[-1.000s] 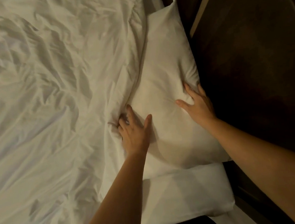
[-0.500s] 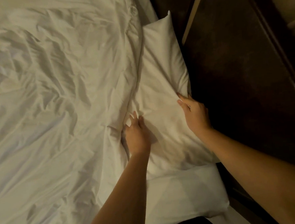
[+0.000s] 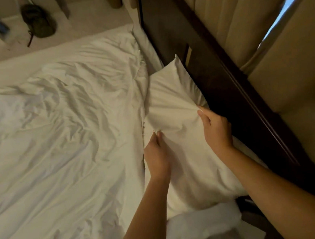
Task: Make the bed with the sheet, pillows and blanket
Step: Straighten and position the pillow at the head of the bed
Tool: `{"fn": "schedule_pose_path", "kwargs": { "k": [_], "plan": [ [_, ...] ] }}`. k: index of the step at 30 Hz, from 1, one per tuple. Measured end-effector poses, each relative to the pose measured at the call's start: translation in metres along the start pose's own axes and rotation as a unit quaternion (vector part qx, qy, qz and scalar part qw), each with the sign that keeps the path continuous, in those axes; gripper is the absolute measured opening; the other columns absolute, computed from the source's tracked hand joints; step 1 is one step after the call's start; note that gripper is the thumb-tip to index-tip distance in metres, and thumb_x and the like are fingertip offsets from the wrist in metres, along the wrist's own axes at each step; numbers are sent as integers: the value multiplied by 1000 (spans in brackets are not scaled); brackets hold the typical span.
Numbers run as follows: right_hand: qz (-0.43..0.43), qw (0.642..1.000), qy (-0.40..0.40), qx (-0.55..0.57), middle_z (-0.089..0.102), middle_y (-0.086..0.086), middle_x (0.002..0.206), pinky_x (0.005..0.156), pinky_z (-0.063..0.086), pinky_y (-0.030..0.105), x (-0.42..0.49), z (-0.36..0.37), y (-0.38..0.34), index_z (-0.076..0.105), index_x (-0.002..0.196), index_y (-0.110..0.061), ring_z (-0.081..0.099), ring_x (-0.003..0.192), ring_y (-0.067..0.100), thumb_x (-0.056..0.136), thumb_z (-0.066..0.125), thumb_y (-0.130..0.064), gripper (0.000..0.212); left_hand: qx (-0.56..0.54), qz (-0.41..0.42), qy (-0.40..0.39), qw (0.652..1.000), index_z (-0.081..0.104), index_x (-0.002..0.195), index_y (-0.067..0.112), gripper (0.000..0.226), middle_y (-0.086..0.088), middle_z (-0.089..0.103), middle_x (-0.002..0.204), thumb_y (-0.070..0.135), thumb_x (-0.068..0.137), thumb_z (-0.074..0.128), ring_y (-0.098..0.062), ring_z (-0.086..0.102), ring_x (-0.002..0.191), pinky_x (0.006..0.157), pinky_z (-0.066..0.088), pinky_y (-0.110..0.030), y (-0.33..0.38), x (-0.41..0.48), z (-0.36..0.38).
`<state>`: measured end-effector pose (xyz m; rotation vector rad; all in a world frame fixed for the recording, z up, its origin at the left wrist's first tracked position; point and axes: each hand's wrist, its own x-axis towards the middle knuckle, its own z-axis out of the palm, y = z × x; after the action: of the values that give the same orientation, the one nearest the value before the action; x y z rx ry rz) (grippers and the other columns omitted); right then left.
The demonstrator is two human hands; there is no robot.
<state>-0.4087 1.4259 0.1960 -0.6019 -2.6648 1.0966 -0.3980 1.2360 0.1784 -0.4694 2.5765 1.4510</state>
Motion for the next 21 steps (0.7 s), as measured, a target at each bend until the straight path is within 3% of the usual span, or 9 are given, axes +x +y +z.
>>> {"fn": "schedule_pose_path", "kwargs": {
  "k": [2,5,10,13,17,21],
  "plan": [
    [-5,1000,20,-19,74,9,115,86,55,44,-13,-14,-18,67,132,-33,67,104,36,106,48,-42,34,-19,18,-8,1000,60,82,20,45,8,65,73,43,111,34,-3,61,69,64,42,-18,11,-12,-16],
    [-12,997,52,-50,74,13,114,88,53,49,-36,-34,-50,65,133,-38,65,103,42,106,45,-45,34,-43,54,-15,998,59,80,20,46,7,65,72,45,111,35,-5,61,71,67,48,-22,21,-31,-43],
    [-54,986,126,-99,74,14,107,77,47,43,-85,-63,-117,66,133,-37,66,96,41,107,46,-40,32,-108,99,-28,989,59,77,22,45,8,64,71,42,112,37,-6,61,73,64,42,-15,38,-62,-102],
    [-57,982,157,-90,74,10,114,81,45,41,-110,-77,-155,65,134,-38,65,103,37,108,44,-39,33,-142,121,-29,982,59,79,20,46,8,64,73,43,112,36,-7,62,74,66,43,-13,58,-77,-145],
    [-48,978,194,-65,73,5,122,90,48,44,-123,-99,-195,67,131,-34,64,109,38,107,46,-38,32,-179,164,-14,970,57,78,19,46,7,64,72,42,111,36,-8,61,73,69,43,-19,90,-92,-194],
    [-56,972,222,-59,73,11,120,91,49,44,-129,-115,-221,70,128,-24,65,106,39,105,49,-37,34,-203,202,0,958,51,72,15,49,5,58,66,42,111,39,-11,55,65,68,45,-27,112,-96,-236]
  ]
}}
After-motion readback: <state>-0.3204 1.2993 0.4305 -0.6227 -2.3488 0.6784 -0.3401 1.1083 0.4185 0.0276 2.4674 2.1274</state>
